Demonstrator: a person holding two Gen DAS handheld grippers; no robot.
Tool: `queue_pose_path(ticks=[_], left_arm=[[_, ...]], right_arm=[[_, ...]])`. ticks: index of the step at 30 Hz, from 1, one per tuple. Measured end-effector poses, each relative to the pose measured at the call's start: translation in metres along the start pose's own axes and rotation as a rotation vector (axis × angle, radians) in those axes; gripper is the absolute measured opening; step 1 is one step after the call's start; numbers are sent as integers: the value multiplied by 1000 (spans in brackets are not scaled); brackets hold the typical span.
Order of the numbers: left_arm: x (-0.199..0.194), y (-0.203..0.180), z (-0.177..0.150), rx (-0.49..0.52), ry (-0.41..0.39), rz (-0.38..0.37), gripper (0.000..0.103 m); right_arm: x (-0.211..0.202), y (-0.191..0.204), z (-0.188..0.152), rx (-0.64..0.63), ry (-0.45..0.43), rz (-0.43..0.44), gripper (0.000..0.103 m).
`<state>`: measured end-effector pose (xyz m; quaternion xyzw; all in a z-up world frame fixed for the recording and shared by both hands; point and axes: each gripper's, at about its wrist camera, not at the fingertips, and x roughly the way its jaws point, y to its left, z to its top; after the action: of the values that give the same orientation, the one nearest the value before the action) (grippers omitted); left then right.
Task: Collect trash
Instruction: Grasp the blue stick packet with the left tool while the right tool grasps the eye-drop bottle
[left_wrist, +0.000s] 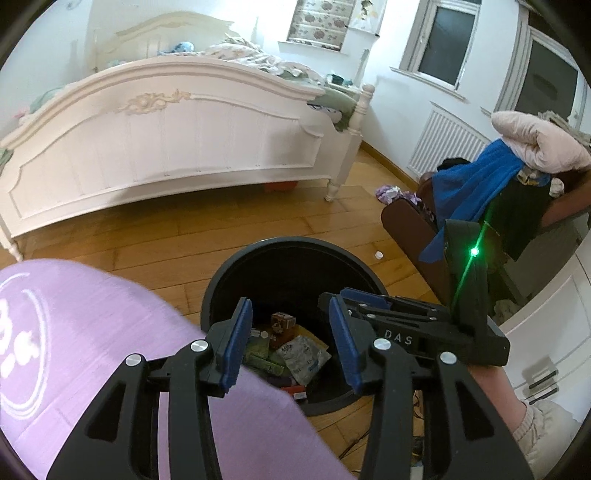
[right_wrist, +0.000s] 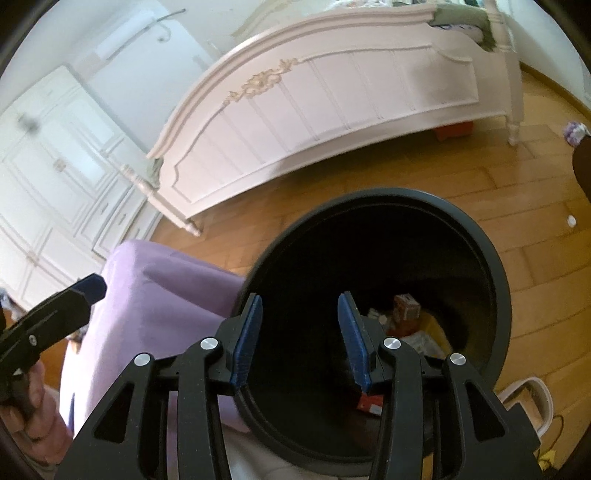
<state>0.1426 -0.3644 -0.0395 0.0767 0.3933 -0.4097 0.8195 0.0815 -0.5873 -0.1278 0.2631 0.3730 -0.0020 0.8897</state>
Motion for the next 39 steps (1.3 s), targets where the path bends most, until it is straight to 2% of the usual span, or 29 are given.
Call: queue_pose_path(ticks=[3, 4, 5, 6, 8, 11, 24, 32, 39], left_arm=[[-14, 6, -5, -17, -21, 15, 45], [-21, 8, -9, -23, -29, 25, 45], [-26, 11, -11, -28, -35, 36, 47], [-32, 14, -14, -34, -42, 51, 54], [-44, 21, -21, -48, -58, 94, 58], [-61, 35, -32, -83, -58, 149, 58], [-141, 101, -97, -229, -85, 333, 58], [-177, 124, -146, -274, -51, 472, 58], [-199, 138, -182, -329, -24, 529, 57]], right_arm=[[0, 16, 2, -26, -1, 8, 44], [0, 23, 3, -35, -2, 11, 48], [-1, 27, 3, -40, -7, 13, 60], [-2, 31, 4, -44, -14, 16, 66], [-2, 42, 6, -58, -19, 29, 67], [-1, 61, 7, -87, -19, 40, 72], [16, 165, 3, -267, 17, 119, 72], [32, 218, -11, -370, 56, 164, 72], [48, 265, -30, -469, 102, 204, 72]])
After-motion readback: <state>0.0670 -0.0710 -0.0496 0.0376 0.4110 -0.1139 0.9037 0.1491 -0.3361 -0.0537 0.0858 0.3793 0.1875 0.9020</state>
